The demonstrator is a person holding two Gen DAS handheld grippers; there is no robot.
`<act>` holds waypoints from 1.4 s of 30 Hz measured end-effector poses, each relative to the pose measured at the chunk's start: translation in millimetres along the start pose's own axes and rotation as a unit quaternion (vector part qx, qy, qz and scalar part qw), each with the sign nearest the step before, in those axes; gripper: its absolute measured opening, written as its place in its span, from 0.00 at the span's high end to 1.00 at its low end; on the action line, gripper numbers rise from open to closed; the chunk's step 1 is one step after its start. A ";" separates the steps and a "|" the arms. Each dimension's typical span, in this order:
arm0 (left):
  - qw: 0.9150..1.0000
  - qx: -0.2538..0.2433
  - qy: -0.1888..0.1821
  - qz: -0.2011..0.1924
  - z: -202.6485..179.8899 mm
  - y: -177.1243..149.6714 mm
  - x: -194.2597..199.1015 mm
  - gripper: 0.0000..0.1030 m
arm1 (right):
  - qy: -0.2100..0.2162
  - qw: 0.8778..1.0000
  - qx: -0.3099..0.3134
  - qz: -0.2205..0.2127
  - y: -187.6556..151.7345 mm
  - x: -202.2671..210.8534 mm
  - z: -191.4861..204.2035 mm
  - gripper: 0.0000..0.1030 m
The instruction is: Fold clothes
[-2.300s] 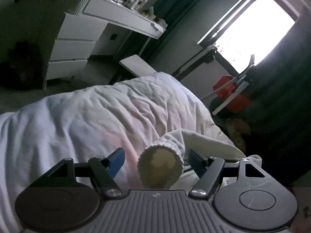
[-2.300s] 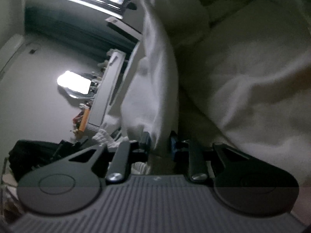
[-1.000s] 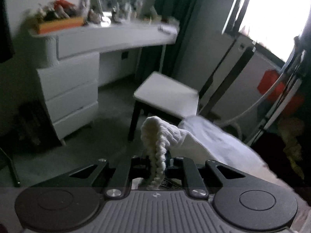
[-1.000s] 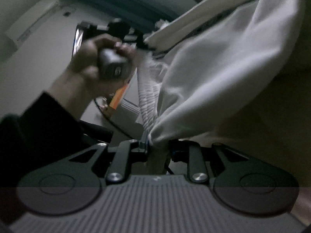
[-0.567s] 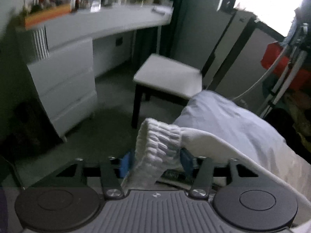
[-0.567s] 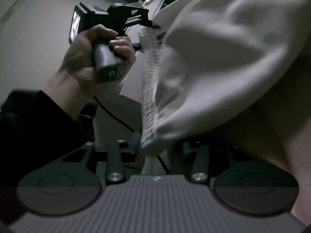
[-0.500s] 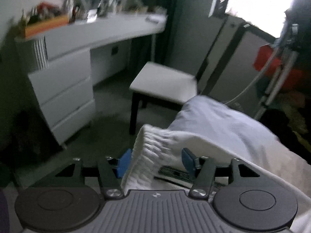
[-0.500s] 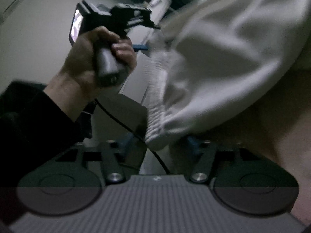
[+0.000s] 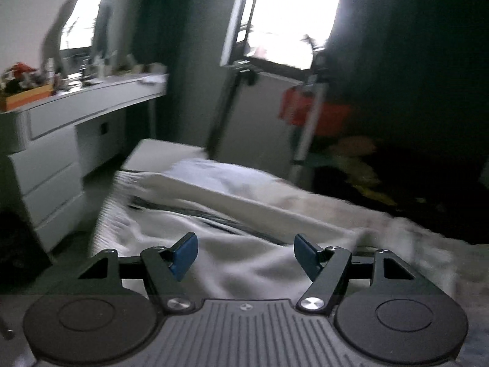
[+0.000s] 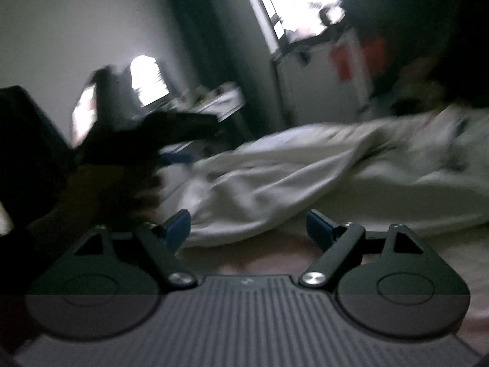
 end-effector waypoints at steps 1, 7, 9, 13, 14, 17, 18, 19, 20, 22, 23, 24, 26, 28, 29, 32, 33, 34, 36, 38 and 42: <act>1.000 -0.001 -0.013 -0.007 -15.4 -7.7 8.1 0.30 | -0.017 1.000 0.004 -0.013 1.9 11.7 -10.4 0.18; 0.997 -0.035 -0.053 -0.033 -93.6 -61.6 44.8 0.29 | -0.092 0.994 0.010 -0.058 -2.3 62.8 -79.2 0.18; 0.996 -0.058 -0.060 -0.033 -116.5 -79.3 46.6 0.28 | -0.108 0.992 -0.001 -0.070 -8.1 75.6 -103.4 0.18; 0.994 -0.079 -0.071 -0.036 -141.1 -101.6 43.9 0.28 | -0.130 0.987 -0.028 -0.090 -19.7 89.9 -141.7 0.18; 0.993 -0.084 -0.070 -0.035 -145.6 -105.8 41.4 0.28 | -0.133 0.986 -0.037 -0.094 -22.7 92.4 -150.1 0.18; 0.993 -0.096 -0.066 -0.031 -156.3 -118.3 32.1 0.27 | -0.141 0.983 -0.060 -0.100 -31.2 91.5 -169.4 0.18; 0.993 -0.097 -0.065 -0.027 -157.8 -121.9 27.0 0.27 | -0.144 0.982 -0.064 -0.100 -32.3 91.5 -173.0 0.18; 0.993 -0.099 -0.063 -0.023 -159.3 -125.5 21.9 0.27 | -0.143 0.982 -0.067 -0.100 -32.7 91.3 -175.2 0.18; 0.993 -0.100 -0.062 -0.019 -160.7 -129.1 16.9 0.27 | -0.143 0.982 -0.069 -0.099 -33.1 91.1 -177.5 0.18; 0.993 -0.105 -0.056 -0.010 -163.2 -135.1 5.3 0.27 | -0.136 0.983 -0.074 -0.097 -33.5 90.7 -179.9 0.18; 0.993 -0.108 -0.052 -0.006 -164.2 -137.8 -0.9 0.27 | -0.131 0.984 -0.077 -0.096 -33.7 90.4 -180.5 0.18; 0.993 -0.112 -0.048 -0.002 -165.0 -140.0 -7.2 0.27 | -0.127 0.984 -0.080 -0.093 -34.2 89.4 -180.7 0.18; 0.992 -0.121 -0.037 0.005 -164.9 -142.6 -20.9 0.26 | -0.120 0.986 -0.083 -0.086 -34.9 84.5 -180.8 0.18; 0.991 -0.131 -0.024 0.014 -161.9 -141.9 -38.5 0.25 | -0.121 0.986 -0.082 -0.080 -36.6 80.3 -180.6 0.18; 0.991 -0.134 -0.014 0.017 -158.8 -139.7 -47.9 0.25 | -0.122 0.986 -0.081 -0.076 -37.4 77.8 -180.4 0.18; 0.991 -0.133 0.019 0.022 -145.2 -126.8 -78.9 0.24 | -0.122 0.987 -0.078 -0.064 -39.1 69.7 -180.2 0.18; 0.991 -0.132 0.028 0.025 -140.4 -121.6 -89.5 0.24 | -0.122 0.988 -0.077 -0.062 -39.0 67.0 -180.5 0.18; 0.990 -0.131 0.037 0.028 -136.3 -116.0 -99.3 0.24 | -0.121 0.988 -0.076 -0.061 -38.1 64.6 -181.2 0.18; 0.990 -0.130 0.053 0.034 -128.1 -104.9 -118.4 0.22 | -0.120 0.988 -0.075 -0.060 -36.5 59.4 -182.8 0.18; 0.991 -0.117 0.060 0.033 -119.4 -95.1 -134.5 0.20 | -0.119 0.988 -0.082 -0.053 -35.3 52.4 -187.0 0.18; 0.994 -0.079 0.073 0.032 -102.4 -76.7 -167.8 0.20 | -0.117 0.987 -0.110 -0.029 -35.9 33.4 -202.0 0.18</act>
Point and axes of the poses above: each gripper's, at about its wrist camera, not at the fingertips, and x roughly against the way its jaws point, z to its left, y to its top, the point moved 8 cm from there along -x, roughly the way its jaws point, and after that the axes turned 11 degrees about z, right-handed, at the moved point
